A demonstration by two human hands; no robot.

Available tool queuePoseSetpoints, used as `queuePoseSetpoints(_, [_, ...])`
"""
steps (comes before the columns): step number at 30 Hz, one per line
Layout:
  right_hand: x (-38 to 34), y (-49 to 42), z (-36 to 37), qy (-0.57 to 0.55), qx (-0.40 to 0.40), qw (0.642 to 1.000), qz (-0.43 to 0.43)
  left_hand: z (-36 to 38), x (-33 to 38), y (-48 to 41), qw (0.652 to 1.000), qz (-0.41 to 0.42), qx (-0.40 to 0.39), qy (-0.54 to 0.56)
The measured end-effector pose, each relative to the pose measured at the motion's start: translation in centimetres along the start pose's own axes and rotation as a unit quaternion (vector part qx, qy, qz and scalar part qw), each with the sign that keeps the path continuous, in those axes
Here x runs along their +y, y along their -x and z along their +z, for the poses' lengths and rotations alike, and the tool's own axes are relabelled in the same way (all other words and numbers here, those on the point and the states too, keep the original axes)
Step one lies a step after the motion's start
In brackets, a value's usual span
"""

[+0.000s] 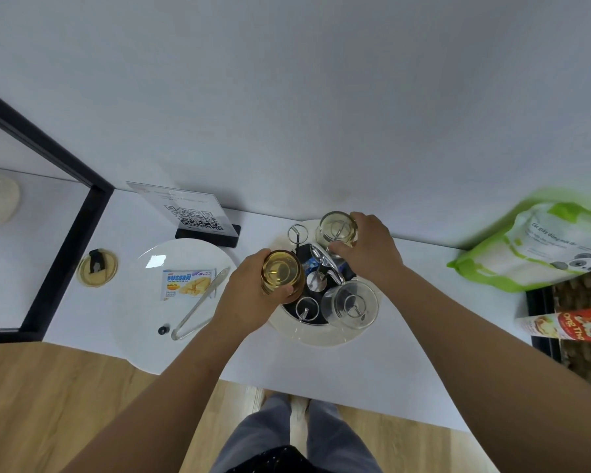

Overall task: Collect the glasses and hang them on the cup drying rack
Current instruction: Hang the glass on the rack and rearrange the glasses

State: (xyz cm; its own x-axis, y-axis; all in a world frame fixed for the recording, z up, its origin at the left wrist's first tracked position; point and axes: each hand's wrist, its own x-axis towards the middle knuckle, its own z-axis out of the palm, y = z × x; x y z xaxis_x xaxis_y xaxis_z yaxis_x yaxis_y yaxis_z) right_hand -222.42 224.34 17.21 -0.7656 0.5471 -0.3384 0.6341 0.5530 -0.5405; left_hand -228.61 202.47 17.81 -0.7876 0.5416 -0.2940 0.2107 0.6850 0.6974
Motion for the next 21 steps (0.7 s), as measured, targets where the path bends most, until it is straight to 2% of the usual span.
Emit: queuePoseSetpoints(21, [1.3,0.4,0.6,-0.034,0.017,0.999,0.002,-0.1,-0.6,0.0,1.0,-0.016,0.002,-0.007])
